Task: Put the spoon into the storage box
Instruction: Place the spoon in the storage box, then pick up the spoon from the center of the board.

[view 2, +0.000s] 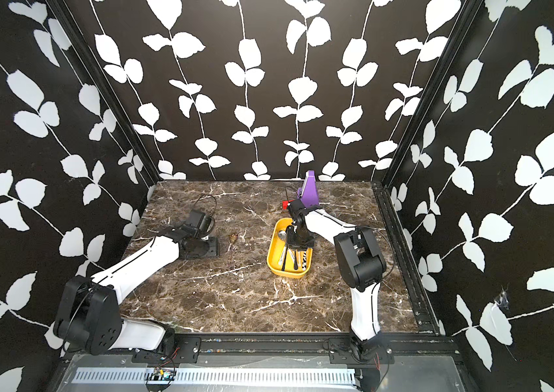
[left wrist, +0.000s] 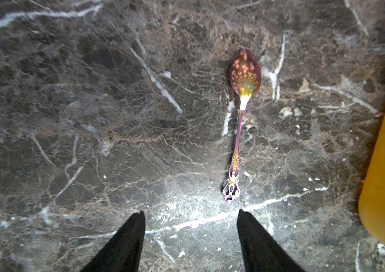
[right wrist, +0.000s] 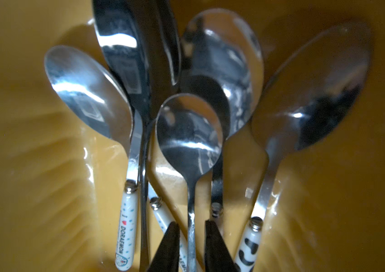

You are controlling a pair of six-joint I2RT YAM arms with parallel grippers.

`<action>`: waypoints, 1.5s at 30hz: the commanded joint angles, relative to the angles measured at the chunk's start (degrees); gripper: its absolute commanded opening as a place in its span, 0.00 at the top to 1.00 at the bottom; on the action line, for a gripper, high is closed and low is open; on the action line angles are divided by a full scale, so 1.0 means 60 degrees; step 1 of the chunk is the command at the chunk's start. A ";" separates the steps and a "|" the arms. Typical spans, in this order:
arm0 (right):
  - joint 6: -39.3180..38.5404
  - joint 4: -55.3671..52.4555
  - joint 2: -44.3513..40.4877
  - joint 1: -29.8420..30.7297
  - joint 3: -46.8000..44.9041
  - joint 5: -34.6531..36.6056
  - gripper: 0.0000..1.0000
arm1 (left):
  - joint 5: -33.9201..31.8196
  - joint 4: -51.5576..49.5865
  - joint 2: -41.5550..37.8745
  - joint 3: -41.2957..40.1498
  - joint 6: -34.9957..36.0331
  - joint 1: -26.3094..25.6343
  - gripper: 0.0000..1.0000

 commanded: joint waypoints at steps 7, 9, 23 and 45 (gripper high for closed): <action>-0.0084 0.0778 -0.1886 -0.0193 0.0020 0.0173 0.72 | 0.0189 -0.0387 0.1204 0.1108 0.0442 -0.0413 0.34; -0.0069 0.0821 -0.2001 -0.0219 -0.0017 0.0105 0.72 | -0.0087 -0.0524 0.1628 0.1440 0.0549 -0.0539 0.35; 0.0062 0.1042 -0.2144 -0.0265 -0.0481 -0.0184 0.72 | -0.0661 -0.0894 0.4746 0.3411 0.0722 -0.0974 0.48; 0.0268 0.1245 -0.2295 -0.0263 -0.0763 -0.0464 0.71 | -0.0238 -0.0393 0.5761 0.3563 0.0819 -0.0778 0.98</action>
